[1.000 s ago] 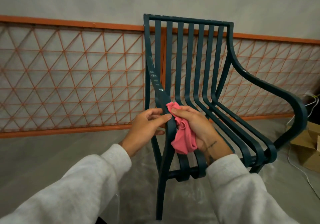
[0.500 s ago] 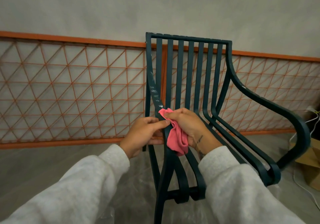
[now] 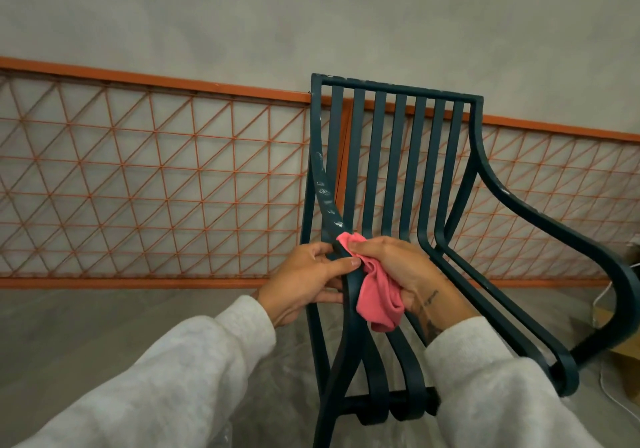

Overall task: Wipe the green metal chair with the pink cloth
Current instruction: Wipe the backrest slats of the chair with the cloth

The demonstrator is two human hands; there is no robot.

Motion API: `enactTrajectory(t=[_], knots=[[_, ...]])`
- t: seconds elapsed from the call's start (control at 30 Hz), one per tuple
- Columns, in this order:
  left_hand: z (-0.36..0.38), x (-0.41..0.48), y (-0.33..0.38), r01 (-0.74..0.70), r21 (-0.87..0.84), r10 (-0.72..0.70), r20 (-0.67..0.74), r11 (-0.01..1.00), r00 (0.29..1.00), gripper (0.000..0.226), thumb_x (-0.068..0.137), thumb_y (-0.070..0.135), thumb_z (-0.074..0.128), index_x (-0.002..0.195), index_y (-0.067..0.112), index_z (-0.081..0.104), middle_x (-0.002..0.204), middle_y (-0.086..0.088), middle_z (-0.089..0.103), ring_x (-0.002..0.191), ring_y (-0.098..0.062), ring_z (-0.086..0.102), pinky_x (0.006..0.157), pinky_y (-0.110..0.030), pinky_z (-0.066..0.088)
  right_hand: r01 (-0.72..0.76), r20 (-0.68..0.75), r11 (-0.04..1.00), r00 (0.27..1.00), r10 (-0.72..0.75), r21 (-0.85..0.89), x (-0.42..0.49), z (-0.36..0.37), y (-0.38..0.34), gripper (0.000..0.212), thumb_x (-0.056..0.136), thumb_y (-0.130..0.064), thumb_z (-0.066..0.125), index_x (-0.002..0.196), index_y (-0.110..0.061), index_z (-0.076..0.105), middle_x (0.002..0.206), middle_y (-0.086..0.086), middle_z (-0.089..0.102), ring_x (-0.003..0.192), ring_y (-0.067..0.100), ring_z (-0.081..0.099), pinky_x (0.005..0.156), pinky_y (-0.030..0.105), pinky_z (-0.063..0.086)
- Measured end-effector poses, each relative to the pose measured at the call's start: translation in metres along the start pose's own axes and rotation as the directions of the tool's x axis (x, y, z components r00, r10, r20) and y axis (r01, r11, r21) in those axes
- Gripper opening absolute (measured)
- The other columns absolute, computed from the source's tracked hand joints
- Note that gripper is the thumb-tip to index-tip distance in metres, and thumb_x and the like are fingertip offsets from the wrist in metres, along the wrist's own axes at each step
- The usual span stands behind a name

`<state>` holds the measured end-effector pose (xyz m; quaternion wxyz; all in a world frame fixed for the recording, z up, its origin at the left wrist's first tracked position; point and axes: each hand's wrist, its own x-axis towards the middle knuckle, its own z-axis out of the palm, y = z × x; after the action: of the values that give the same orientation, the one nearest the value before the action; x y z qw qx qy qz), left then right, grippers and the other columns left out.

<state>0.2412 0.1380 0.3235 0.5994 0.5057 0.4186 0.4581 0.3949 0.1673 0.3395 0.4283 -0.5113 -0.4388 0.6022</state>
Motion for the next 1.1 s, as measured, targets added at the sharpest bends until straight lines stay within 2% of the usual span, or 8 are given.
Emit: enactTrajectory(t=[0.13, 0.37, 0.47, 0.57, 0.67, 0.77, 0.93, 1.1], knots=[[0.002, -0.001, 0.001, 0.011, 0.013, -0.011, -0.004, 1.000, 1.000, 0.031, 0.084, 0.016, 0.074, 0.113, 0.014, 0.063, 0.080, -0.002, 0.076, 0.070, -0.013, 0.073, 0.068, -0.033, 0.060, -0.005, 0.054, 1.000, 0.999, 0.004, 0.016, -0.005, -0.008, -0.003, 0.017, 0.082, -0.007, 0.078, 0.095, 0.000, 0.070, 0.070, 0.010, 0.074, 0.057, 0.018, 0.071, 0.052, 0.027, 0.057], [0.004, -0.004, 0.007, 0.010, 0.050, -0.008, -0.053, 0.999, 0.999, 0.022, 0.083, 0.014, 0.075, 0.097, 0.022, 0.061, 0.077, 0.003, 0.077, 0.079, -0.016, 0.075, 0.069, -0.031, 0.061, -0.008, 0.080, 1.000, 0.997, 0.008, 0.005, 0.010, -0.019, 0.001, 0.025, 0.083, -0.016, 0.079, 0.103, -0.003, 0.069, 0.074, 0.007, 0.072, 0.058, 0.016, 0.066, 0.053, 0.026, 0.054], [0.000, -0.004, 0.009, -0.025, 0.218, 0.065, -0.177, 0.976, 0.982, 0.038, 0.073, 0.022, 0.083, 0.101, 0.024, 0.058, 0.074, 0.010, 0.075, 0.079, -0.011, 0.074, 0.077, -0.032, 0.061, 0.024, 0.050, 0.997, 0.998, -0.028, 0.068, 0.017, -0.040, 0.004, 0.025, 0.088, -0.020, 0.073, 0.110, -0.007, 0.068, 0.084, 0.010, 0.076, 0.069, 0.020, 0.073, 0.053, 0.027, 0.055], [-0.002, -0.005, 0.012, -0.038, 0.438, 0.150, -0.223, 0.898, 0.963, 0.051, 0.068, 0.033, 0.086, 0.109, 0.033, 0.056, 0.101, 0.014, 0.066, 0.096, -0.006, 0.066, 0.088, -0.031, 0.056, 0.147, 0.020, 0.989, 0.989, -0.147, -0.015, 0.027, -0.052, -0.004, 0.019, 0.089, -0.025, 0.072, 0.106, -0.017, 0.075, 0.101, 0.013, 0.077, 0.085, 0.028, 0.071, 0.070, 0.032, 0.056], [0.003, -0.004, 0.016, -0.063, 0.512, 0.181, -0.183, 0.856, 0.966, 0.049, 0.073, 0.028, 0.083, 0.117, 0.028, 0.061, 0.111, 0.018, 0.063, 0.096, 0.003, 0.062, 0.075, -0.012, 0.053, 0.362, 0.123, 0.909, 0.931, -0.343, -0.209, 0.033, -0.050, -0.024, 0.019, 0.091, -0.031, 0.069, 0.107, -0.023, 0.077, 0.094, 0.004, 0.078, 0.072, 0.019, 0.066, 0.062, 0.025, 0.055], [0.006, -0.006, 0.018, -0.066, 0.558, 0.181, -0.154, 0.827, 0.971, 0.052, 0.077, 0.027, 0.080, 0.125, 0.028, 0.061, 0.110, 0.017, 0.067, 0.095, 0.003, 0.064, 0.078, -0.009, 0.050, 0.550, 0.316, 0.757, 0.831, -0.457, -0.352, 0.039, -0.042, -0.041, 0.020, 0.093, -0.029, 0.068, 0.112, -0.030, 0.075, 0.092, -0.004, 0.077, 0.069, 0.014, 0.068, 0.063, 0.020, 0.057], [0.008, -0.007, 0.018, -0.049, 0.579, 0.168, -0.155, 0.814, 0.974, 0.038, 0.080, 0.025, 0.077, 0.113, 0.038, 0.065, 0.088, 0.015, 0.075, 0.079, 0.002, 0.070, 0.062, -0.006, 0.045, 0.637, 0.466, 0.605, 0.768, -0.440, -0.478, 0.059, -0.030, -0.036, 0.020, 0.092, -0.030, 0.070, 0.111, -0.037, 0.073, 0.082, -0.020, 0.069, 0.069, -0.008, 0.061, 0.072, 0.021, 0.049], [0.011, -0.008, 0.014, -0.049, 0.506, 0.154, -0.169, 0.861, 0.973, 0.040, 0.082, 0.016, 0.075, 0.117, 0.033, 0.064, 0.088, 0.013, 0.076, 0.078, 0.002, 0.071, 0.060, -0.004, 0.045, 0.639, 0.531, 0.607, 0.756, -0.382, -0.472, 0.058, -0.037, -0.030, 0.019, 0.090, -0.033, 0.070, 0.103, -0.046, 0.074, 0.096, -0.019, 0.073, 0.075, 0.006, 0.068, 0.076, 0.032, 0.059]])
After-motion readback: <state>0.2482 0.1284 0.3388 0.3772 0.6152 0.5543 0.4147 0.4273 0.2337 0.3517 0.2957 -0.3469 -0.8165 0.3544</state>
